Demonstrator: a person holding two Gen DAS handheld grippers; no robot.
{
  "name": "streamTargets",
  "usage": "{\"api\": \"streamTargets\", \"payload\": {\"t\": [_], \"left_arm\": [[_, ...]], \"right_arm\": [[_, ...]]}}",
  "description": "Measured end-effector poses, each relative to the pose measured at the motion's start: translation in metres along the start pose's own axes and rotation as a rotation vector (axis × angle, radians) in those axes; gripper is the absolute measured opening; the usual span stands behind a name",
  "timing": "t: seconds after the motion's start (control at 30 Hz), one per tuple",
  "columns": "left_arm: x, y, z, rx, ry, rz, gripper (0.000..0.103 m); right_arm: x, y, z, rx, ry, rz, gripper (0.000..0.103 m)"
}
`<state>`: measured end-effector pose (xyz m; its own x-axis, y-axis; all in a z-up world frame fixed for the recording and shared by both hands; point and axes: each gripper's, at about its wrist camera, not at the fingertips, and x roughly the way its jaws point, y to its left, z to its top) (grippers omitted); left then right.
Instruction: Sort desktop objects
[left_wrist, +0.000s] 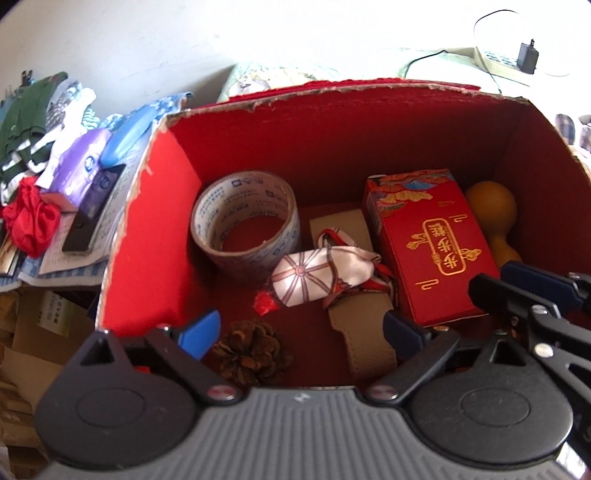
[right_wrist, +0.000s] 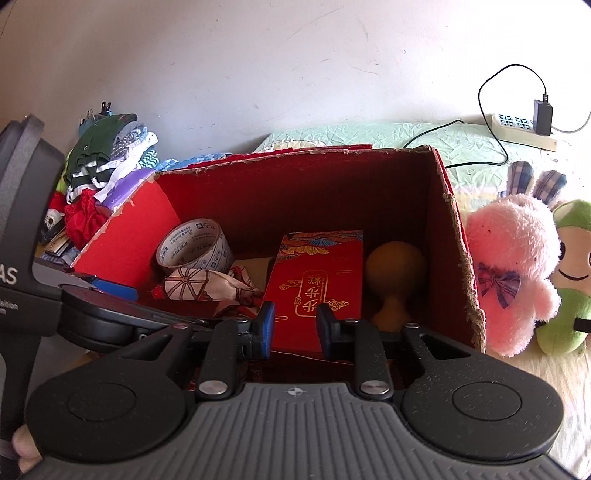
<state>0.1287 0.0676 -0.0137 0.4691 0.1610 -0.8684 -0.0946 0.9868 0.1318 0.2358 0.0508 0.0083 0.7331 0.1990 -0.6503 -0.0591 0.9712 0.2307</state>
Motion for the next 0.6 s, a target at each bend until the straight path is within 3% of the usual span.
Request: {"api": "streamTargets", "payload": {"t": [0.1,0.27,0.37,0.47,0.6], "left_arm": [[0.006,-0.002,0.001,-0.026,0.045,0.018,0.099],[0.004,-0.007,0.000,-0.026,0.037,0.080,0.100],[0.005,-0.006,0.001,-0.060,0.075,0.089,0.098],[-0.004,-0.008,0.001,-0.082,0.067,0.115,0.096],[-0.024,-0.010,0.002,-0.109,0.029,0.144,0.099]], "right_arm": [[0.000,-0.001,0.001,0.007,0.018,0.013,0.027],[-0.001,0.000,0.001,0.002,0.024,0.036,0.027],[0.000,-0.003,0.004,0.018,0.055,0.068,0.027],[-0.003,-0.006,0.008,0.027,0.086,0.096,0.027],[-0.017,-0.006,0.015,-0.003,0.055,0.113,0.027]]}}
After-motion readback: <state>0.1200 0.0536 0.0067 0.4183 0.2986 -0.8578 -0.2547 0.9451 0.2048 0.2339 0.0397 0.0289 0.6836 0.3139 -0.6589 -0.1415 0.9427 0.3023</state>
